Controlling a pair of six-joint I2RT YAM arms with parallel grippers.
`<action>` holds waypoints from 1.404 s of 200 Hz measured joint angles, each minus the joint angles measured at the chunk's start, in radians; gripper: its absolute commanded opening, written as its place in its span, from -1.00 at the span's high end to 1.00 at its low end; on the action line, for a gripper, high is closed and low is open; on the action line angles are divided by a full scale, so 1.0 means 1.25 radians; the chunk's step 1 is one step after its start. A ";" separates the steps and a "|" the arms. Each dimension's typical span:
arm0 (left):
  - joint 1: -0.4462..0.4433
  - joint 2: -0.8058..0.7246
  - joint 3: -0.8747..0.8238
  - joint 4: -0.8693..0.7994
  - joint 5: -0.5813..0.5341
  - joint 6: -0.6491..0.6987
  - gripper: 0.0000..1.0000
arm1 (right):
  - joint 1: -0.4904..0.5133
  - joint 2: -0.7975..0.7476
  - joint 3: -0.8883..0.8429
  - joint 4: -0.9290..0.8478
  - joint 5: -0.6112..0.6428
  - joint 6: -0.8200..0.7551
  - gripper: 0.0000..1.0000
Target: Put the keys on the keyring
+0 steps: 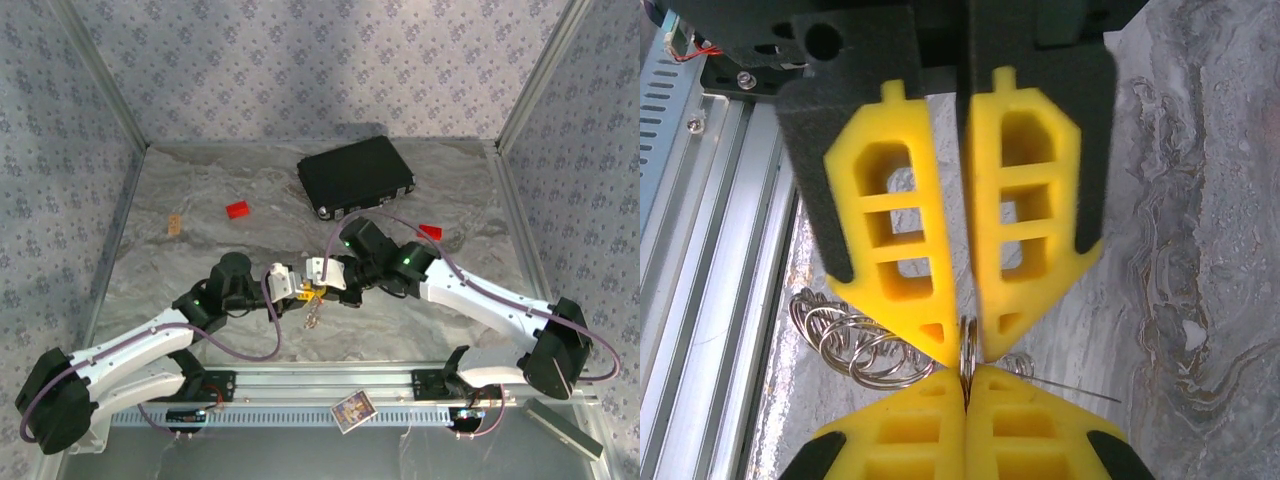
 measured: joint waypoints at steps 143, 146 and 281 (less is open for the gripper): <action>0.000 -0.011 -0.036 0.060 0.003 -0.014 1.00 | -0.030 -0.072 -0.117 0.103 -0.020 0.085 0.56; 0.000 -0.011 -0.036 0.061 0.003 -0.014 1.00 | -0.030 -0.072 -0.117 0.106 -0.021 0.088 0.57; 0.000 -0.011 -0.036 0.061 0.006 -0.014 1.00 | -0.038 -0.069 -0.117 0.120 -0.023 0.102 1.00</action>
